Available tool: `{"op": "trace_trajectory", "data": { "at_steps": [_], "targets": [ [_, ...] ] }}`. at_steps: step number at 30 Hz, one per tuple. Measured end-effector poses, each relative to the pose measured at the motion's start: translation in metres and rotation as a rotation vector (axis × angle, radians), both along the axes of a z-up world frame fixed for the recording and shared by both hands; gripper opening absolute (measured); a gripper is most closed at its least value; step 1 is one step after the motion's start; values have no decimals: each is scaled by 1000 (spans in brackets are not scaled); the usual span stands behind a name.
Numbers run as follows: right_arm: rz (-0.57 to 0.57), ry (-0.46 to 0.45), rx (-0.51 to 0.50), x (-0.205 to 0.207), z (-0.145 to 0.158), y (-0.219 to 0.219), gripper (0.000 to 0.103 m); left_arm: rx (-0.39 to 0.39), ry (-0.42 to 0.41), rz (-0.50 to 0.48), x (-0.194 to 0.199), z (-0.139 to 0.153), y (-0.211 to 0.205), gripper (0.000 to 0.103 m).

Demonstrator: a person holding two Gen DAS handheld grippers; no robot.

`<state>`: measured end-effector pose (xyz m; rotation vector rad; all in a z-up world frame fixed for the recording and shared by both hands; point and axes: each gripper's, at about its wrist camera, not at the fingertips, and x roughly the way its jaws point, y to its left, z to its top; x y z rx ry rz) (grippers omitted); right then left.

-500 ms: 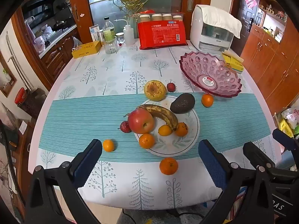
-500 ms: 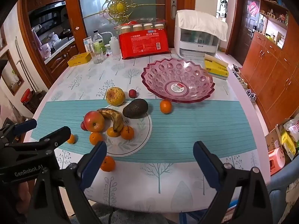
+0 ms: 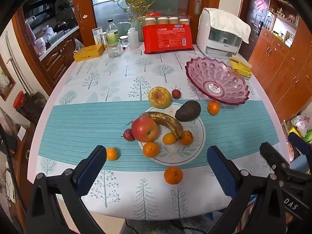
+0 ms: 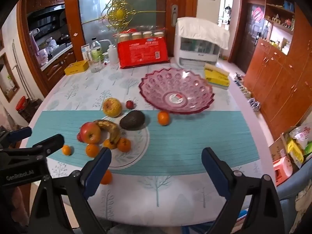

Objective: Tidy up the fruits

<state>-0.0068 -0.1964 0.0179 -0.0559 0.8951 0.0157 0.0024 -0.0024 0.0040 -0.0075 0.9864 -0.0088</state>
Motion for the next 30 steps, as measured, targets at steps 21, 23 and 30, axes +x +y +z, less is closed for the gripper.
{"op": "trace_trajectory", "data": {
  "at_steps": [21, 23, 30],
  "targets": [
    [-24, -3, -71, 20, -4, -7, 95, 5, -8, -14, 16, 7, -8, 102],
    [-16, -3, -62, 22, -5, -7, 95, 3, -9, -12, 15, 6, -8, 102],
    [-4, -12, -46, 27, -2, -4, 94, 3, 4, -8, 22, 3, -7, 102]
  ]
}}
